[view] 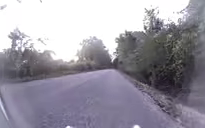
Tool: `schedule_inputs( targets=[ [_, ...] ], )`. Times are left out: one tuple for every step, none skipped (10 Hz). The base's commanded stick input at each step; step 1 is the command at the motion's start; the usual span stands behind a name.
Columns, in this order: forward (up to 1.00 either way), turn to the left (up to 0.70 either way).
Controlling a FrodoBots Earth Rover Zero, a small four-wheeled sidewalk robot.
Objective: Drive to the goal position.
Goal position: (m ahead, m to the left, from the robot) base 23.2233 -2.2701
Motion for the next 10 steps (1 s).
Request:
schedule_inputs(
  targets=[
    [0.7, 0.0],
    [0.7, 0.0],
    [0.7, 0.0],
    [0.7, 0.0],
    [0.7, 0.0],
    [0.7, 0.0],
    [0.7, 0.0],
    [0.7, 0.0],
    [0.7, 0.0],
    [0.7, 0.0]
  ],
)
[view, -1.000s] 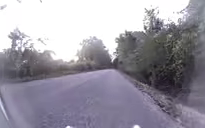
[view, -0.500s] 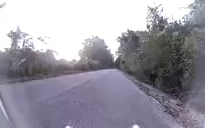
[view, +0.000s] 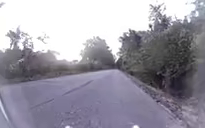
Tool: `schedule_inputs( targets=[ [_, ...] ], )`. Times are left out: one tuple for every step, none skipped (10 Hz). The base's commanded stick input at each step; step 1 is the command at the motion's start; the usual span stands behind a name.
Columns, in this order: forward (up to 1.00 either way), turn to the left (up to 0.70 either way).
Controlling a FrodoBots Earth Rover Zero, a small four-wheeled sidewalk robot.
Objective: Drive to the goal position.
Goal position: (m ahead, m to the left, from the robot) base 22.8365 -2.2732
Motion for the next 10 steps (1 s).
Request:
schedule_inputs(
  targets=[
    [0.7, 0.0],
    [0.7, 0.0],
    [0.7, 0.0],
    [0.7, 0.0],
    [0.7, 0.02],
    [0.7, 0.03],
    [0.7, 0.02],
    [0.7, 0.01],
    [0.7, 0.02],
    [0.7, 0.06]
  ],
)
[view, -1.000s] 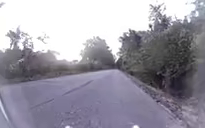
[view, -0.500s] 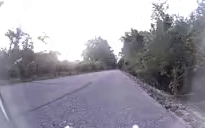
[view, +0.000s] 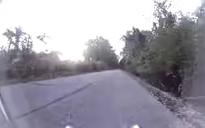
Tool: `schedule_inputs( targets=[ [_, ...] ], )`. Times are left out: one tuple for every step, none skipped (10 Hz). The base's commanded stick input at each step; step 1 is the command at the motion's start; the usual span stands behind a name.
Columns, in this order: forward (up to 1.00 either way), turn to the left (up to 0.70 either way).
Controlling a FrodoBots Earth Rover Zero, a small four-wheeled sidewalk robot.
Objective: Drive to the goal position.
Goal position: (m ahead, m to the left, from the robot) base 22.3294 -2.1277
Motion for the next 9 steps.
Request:
schedule_inputs(
  targets=[
    [0.7, 0.0],
    [0.7, 0.0],
    [0.7, 0.0],
    [0.7, 0.0],
    [0.7, 0.0],
    [0.7, 0.0],
    [0.7, -0.18],
    [0.7, -0.35],
    [0.7, -0.28]
  ],
)
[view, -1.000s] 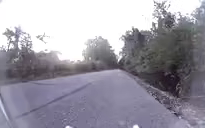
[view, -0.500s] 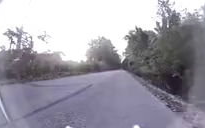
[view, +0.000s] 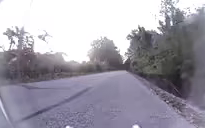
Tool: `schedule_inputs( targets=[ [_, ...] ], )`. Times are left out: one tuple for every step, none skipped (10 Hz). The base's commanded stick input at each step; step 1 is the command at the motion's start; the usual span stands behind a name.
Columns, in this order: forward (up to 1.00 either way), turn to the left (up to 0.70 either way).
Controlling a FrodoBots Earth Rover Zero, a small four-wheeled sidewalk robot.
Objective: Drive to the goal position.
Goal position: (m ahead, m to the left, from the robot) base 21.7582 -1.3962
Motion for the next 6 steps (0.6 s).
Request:
schedule_inputs(
  targets=[
    [0.7, -0.1],
    [0.7, 0.0],
    [0.7, 0.0],
    [0.7, 0.0],
    [0.7, 0.0],
    [0.7, 0.0]
  ],
)
